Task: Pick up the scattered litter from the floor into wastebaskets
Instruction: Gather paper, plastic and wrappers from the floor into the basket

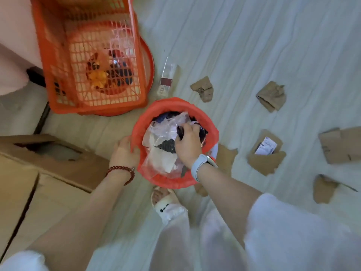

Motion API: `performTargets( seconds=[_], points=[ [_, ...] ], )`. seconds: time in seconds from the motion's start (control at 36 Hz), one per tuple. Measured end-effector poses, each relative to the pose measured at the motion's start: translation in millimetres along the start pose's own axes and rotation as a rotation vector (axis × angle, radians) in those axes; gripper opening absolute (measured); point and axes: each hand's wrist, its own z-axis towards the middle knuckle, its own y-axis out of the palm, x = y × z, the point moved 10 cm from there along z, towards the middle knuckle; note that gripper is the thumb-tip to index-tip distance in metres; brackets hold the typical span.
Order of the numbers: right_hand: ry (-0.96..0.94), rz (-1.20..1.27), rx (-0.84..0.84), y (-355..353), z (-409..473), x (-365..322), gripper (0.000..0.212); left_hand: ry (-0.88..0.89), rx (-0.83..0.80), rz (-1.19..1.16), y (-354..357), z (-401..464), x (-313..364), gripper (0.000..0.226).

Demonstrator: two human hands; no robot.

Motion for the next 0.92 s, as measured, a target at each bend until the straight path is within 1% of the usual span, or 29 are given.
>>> performTargets(
  seconds=[0.08, 0.14, 0.19, 0.22, 0.25, 0.28, 0.31, 0.36, 0.39, 0.44, 0.58, 0.64, 0.69, 0.72, 0.75, 0.78, 0.81, 0.83, 0.86, 0.92],
  points=[
    [-0.011, 0.078, 0.006, 0, -9, 4, 0.049, 0.013, -0.049, 0.005, 8, 17, 3, 0.039],
    [0.006, 0.167, 0.048, -10, -15, 2, 0.049, 0.022, -0.078, -0.002, 11, 23, 6, 0.038],
    [0.029, 0.333, 0.133, -26, -18, -2, 0.048, 0.006, -0.098, -0.020, 12, 24, 6, 0.039],
    [0.044, 0.411, 0.159, -32, -18, -3, 0.050, -0.002, -0.107, -0.033, 13, 24, 5, 0.041],
    [0.055, 0.459, 0.150, -33, -16, -4, 0.054, -0.011, -0.115, -0.040, 13, 23, 6, 0.042],
    [0.068, 0.472, 0.100, -29, -13, -5, 0.064, -0.016, -0.122, -0.038, 13, 23, 6, 0.042],
    [0.083, 0.451, 0.012, -21, -10, -4, 0.076, -0.019, -0.128, -0.031, 13, 24, 7, 0.041],
    [0.105, 0.286, -0.175, 1, -9, 2, 0.099, 0.003, -0.134, -0.018, 13, 26, 13, 0.036],
    [0.098, 0.187, -0.236, 10, -10, 6, 0.103, 0.018, -0.134, -0.018, 13, 28, 16, 0.034],
    [0.060, 0.039, -0.301, 22, -12, 12, 0.100, 0.046, -0.135, -0.039, 14, 33, 20, 0.035],
    [-0.089, -0.221, -0.314, 35, -20, 27, 0.067, 0.053, -0.161, -0.072, 24, 40, 19, 0.041],
    [-0.112, -0.366, -0.405, 48, -24, 39, 0.059, 0.047, -0.155, -0.096, 28, 40, 19, 0.041],
    [-0.104, -0.513, -0.550, 64, -27, 55, 0.055, 0.042, -0.144, -0.112, 31, 41, 18, 0.040],
    [-0.107, -0.554, -0.609, 70, -29, 60, 0.052, 0.040, -0.143, -0.111, 32, 42, 16, 0.040],
    [-0.133, -0.536, -0.629, 74, -29, 60, 0.045, 0.041, -0.146, -0.105, 32, 42, 16, 0.041],
    [-0.170, -0.451, -0.595, 72, -28, 54, 0.036, 0.049, -0.150, -0.101, 33, 42, 16, 0.042],
    [-0.199, -0.337, -0.506, 65, -25, 46, 0.028, 0.052, -0.157, -0.108, 33, 42, 15, 0.042],
    [-0.192, -0.249, -0.400, 52, -22, 40, 0.025, 0.052, -0.159, -0.130, 33, 42, 15, 0.041],
    [-0.177, -0.221, -0.285, 38, -18, 37, 0.026, 0.050, -0.159, -0.153, 33, 42, 14, 0.040],
    [-0.174, -0.280, -0.069, 12, -15, 34, 0.030, 0.042, -0.163, -0.164, 32, 41, 14, 0.041]
  ],
)
